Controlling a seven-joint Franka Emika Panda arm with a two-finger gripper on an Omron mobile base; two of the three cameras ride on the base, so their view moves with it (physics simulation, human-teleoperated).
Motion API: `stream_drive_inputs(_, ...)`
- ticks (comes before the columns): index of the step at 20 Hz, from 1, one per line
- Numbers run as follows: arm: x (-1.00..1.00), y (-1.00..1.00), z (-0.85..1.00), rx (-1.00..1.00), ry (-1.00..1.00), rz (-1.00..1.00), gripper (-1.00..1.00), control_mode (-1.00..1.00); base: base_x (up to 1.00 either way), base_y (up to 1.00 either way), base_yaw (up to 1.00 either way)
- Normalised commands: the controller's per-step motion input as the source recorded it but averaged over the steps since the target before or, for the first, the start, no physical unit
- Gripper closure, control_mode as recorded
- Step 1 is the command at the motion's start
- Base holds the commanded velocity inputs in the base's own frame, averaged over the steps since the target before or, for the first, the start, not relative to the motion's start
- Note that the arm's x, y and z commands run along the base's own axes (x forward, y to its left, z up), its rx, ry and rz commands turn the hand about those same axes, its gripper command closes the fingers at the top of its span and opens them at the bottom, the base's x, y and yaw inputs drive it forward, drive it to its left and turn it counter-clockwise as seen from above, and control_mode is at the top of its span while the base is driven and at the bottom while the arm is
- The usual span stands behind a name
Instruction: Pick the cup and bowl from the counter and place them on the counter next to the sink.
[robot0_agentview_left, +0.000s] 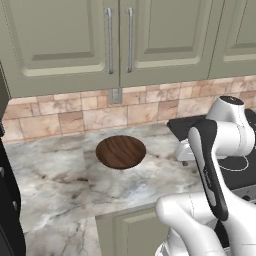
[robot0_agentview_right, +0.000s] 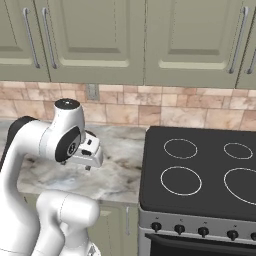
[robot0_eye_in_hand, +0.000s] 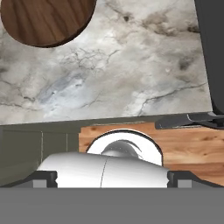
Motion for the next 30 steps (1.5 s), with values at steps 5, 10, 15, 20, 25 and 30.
stream_drive_inputs(5,0.0,0.0,0.0,0.0,0.0,0.0,-1.0,1.0,0.0,0.0,0.0)
stream_drive_inputs(10,0.11,0.11,-0.18,0.01,0.0,-0.02,-1.0,-1.0,0.0,0.0,0.0)
stream_drive_inputs(15,0.37,0.34,-0.2,0.01,0.0,-0.07,-1.0,-1.0,0.0,0.0,0.0)
stream_drive_inputs(20,0.28,0.29,0.0,0.0,0.0,-0.07,-1.0,-1.0,0.0,0.0,0.0)
stream_drive_inputs(25,0.54,0.06,0.0,0.0,0.01,-0.05,-1.0,-1.0,0.0,0.0,0.0)
stream_drive_inputs(30,0.85,-0.01,-0.14,0.0,0.0,-0.02,-1.0,-1.0,0.0,0.0,0.0)
